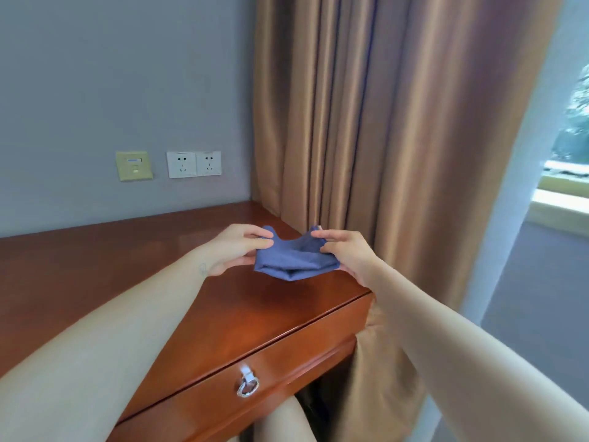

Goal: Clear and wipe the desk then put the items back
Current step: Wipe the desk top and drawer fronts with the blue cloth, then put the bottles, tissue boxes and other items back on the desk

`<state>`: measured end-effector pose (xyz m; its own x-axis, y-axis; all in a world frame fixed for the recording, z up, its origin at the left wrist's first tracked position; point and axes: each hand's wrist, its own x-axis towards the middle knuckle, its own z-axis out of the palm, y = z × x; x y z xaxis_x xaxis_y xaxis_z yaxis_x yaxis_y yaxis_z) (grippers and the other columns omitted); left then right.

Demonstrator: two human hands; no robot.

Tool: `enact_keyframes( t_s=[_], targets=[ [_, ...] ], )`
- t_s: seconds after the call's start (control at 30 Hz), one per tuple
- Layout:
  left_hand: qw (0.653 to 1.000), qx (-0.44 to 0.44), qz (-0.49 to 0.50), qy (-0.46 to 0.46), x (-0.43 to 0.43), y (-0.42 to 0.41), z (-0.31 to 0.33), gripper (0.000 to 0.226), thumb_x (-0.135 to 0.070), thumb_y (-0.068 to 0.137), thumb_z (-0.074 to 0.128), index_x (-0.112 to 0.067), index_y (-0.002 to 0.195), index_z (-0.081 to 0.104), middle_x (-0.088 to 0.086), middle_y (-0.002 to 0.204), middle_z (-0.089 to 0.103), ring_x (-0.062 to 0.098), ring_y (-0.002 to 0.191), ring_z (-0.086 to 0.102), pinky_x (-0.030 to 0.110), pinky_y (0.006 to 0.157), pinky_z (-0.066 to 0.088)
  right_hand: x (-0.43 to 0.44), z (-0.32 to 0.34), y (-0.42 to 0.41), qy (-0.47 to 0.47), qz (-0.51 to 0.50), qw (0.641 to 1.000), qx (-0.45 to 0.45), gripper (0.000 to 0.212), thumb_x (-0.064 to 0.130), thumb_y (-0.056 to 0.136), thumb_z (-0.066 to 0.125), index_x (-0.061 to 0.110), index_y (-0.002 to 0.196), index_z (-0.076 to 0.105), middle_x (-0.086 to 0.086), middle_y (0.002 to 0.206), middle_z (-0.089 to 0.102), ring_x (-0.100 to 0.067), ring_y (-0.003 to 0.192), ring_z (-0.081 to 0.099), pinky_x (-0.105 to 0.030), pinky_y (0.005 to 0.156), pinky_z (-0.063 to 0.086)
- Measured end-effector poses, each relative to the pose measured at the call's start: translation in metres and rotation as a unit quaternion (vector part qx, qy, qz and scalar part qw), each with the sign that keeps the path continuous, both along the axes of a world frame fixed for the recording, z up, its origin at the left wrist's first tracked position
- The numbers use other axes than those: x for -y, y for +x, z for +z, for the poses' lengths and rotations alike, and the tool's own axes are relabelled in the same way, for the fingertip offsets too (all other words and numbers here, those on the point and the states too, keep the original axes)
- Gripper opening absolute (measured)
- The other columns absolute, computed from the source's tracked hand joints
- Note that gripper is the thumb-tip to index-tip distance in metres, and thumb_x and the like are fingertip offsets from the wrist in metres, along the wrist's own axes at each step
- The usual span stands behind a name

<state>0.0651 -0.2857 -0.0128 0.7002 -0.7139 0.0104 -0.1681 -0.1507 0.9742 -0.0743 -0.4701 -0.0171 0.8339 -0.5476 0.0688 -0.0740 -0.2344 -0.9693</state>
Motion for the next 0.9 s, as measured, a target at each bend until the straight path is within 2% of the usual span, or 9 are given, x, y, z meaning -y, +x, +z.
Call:
enact_keyframes(
  t_s=[0.1,0.2,0.27,0.33,0.47,0.53,0.7,0.8,0.9],
  targets=[
    [0.998,-0.016,-0.049,-0.030,0.033,-0.022,0.004,0.017,-0.010,0.091,0.066,-0.013,0.108,0.067,0.005,0.104,0.069,0.011,0.087,0.070,0.022,0.072,0.054,0.022,0.010,-0.035,0.003,-0.048,0.999,0.009,0.039,-0.007,0.086,0.047,0.012,0.109,0.072,-0.001,0.072,0.065,-0.007,0.052,0.057,-0.020,0.056,0.051],
    [0.993,-0.027,-0.102,-0.049,0.065,-0.043,0.008,0.015,-0.010,0.090,0.066,-0.011,0.105,0.066,0.004,0.100,0.068,0.010,0.084,0.069,0.023,0.075,0.053,0.043,0.020,-0.069,-0.018,-0.070,0.997,0.006,0.037,-0.005,0.088,0.047,0.013,0.107,0.072,-0.004,0.076,0.063,-0.003,0.044,0.053,-0.015,0.047,0.045],
    [0.990,-0.027,-0.131,-0.052,0.084,-0.055,0.011,0.014,-0.010,0.089,0.066,-0.012,0.103,0.065,0.005,0.099,0.065,0.012,0.085,0.067,0.026,0.082,0.053,0.058,0.022,-0.087,-0.032,-0.078,0.996,0.007,0.038,-0.003,0.087,0.047,0.018,0.103,0.074,-0.002,0.086,0.067,-0.005,0.054,0.058,-0.020,0.058,0.050],
    [0.987,-0.023,-0.154,-0.047,0.101,-0.065,0.014,0.012,-0.011,0.089,0.066,-0.014,0.101,0.064,0.004,0.098,0.065,0.013,0.088,0.066,0.028,0.086,0.052,0.072,0.022,-0.102,-0.034,-0.084,0.996,0.003,0.038,-0.001,0.086,0.048,0.022,0.096,0.076,-0.006,0.088,0.071,-0.014,0.065,0.060,-0.028,0.066,0.051],
    [0.982,-0.015,-0.187,-0.037,0.123,-0.079,0.021,0.013,-0.012,0.090,0.066,-0.014,0.102,0.064,0.002,0.095,0.066,0.012,0.089,0.067,0.027,0.082,0.052,0.088,0.027,-0.122,-0.030,-0.090,0.995,-0.013,0.037,-0.001,0.087,0.049,0.021,0.101,0.074,-0.002,0.074,0.068,-0.006,0.054,0.060,-0.018,0.049,0.047],
    [0.980,-0.013,-0.197,-0.036,0.130,-0.083,0.025,0.013,-0.011,0.090,0.066,-0.014,0.102,0.063,0.002,0.094,0.067,0.013,0.089,0.067,0.027,0.083,0.052,0.094,0.030,-0.126,-0.035,-0.085,0.996,-0.021,0.037,-0.001,0.087,0.049,0.021,0.102,0.075,0.001,0.074,0.068,-0.004,0.052,0.059,-0.017,0.047,0.045],
    [0.974,-0.022,-0.219,-0.049,0.134,-0.087,0.031,0.010,-0.016,0.090,0.066,-0.017,0.098,0.061,0.000,0.093,0.064,0.015,0.092,0.066,0.032,0.094,0.049,0.105,0.041,-0.130,-0.038,-0.076,0.996,-0.019,0.036,0.003,0.084,0.053,0.028,0.090,0.078,-0.003,0.089,0.073,-0.013,0.072,0.064,-0.025,0.060,0.050],
    [0.967,-0.028,-0.251,-0.044,0.133,-0.093,0.028,0.010,-0.017,0.090,0.066,-0.019,0.096,0.059,0.002,0.096,0.063,0.016,0.094,0.066,0.030,0.089,0.051,0.107,0.043,-0.138,-0.046,-0.088,0.995,-0.006,0.035,0.003,0.081,0.055,0.029,0.086,0.078,-0.007,0.098,0.074,-0.019,0.079,0.064,-0.031,0.066,0.047],
    [0.962,-0.033,-0.265,-0.058,0.138,-0.107,0.024,0.010,-0.016,0.090,0.066,-0.021,0.093,0.058,0.003,0.098,0.063,0.016,0.092,0.065,0.028,0.084,0.051,0.105,0.043,-0.154,-0.040,-0.102,0.994,0.022,0.036,0.000,0.081,0.053,0.026,0.085,0.078,0.008,0.096,0.075,-0.015,0.087,0.067,-0.025,0.068,0.050]
  ],
)
